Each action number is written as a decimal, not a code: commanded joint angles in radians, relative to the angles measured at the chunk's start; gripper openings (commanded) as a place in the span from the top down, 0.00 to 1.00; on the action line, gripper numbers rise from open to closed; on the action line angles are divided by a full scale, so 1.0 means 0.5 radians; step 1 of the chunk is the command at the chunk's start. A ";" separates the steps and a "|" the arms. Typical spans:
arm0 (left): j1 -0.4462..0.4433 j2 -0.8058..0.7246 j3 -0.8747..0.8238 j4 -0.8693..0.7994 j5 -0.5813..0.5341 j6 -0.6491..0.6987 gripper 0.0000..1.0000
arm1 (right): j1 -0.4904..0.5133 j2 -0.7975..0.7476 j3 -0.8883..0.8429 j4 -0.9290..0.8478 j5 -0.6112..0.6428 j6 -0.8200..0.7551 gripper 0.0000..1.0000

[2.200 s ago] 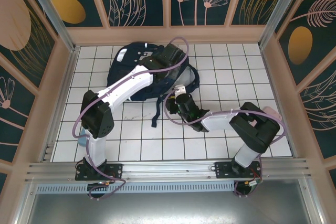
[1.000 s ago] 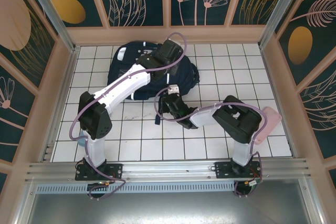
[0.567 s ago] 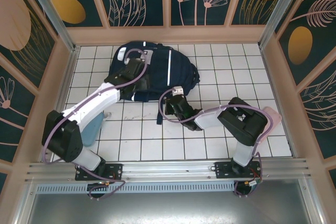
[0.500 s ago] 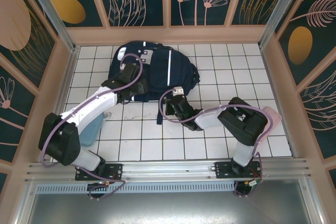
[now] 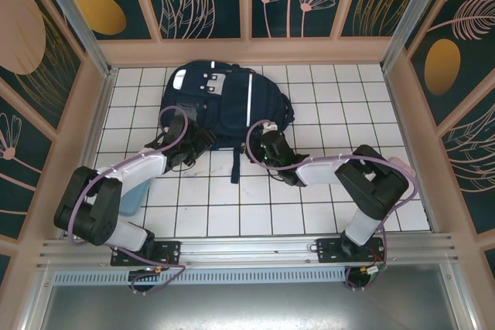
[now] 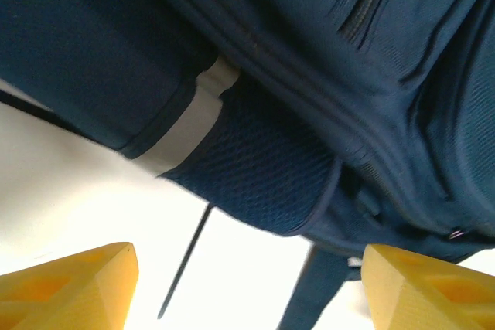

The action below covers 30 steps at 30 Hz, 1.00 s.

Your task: Pack books, pencil case, and school supplies into a backpack

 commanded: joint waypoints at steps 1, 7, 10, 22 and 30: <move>0.018 0.056 -0.015 0.304 0.052 -0.230 0.26 | -0.013 -0.089 0.040 -0.057 -0.036 0.063 0.78; 0.019 0.159 -0.060 0.372 0.038 -0.369 0.33 | -0.038 -0.141 0.048 -0.136 -0.030 0.116 0.77; 0.020 0.159 -0.073 0.319 -0.010 -0.403 0.33 | -0.046 -0.184 0.055 -0.197 -0.033 0.151 0.71; 0.021 0.252 -0.113 0.487 -0.052 -0.443 0.56 | -0.069 -0.115 0.229 -0.445 -0.155 0.242 0.48; 0.021 0.374 -0.006 0.519 -0.099 -0.385 0.68 | -0.057 -0.045 0.366 -0.668 -0.160 0.273 0.47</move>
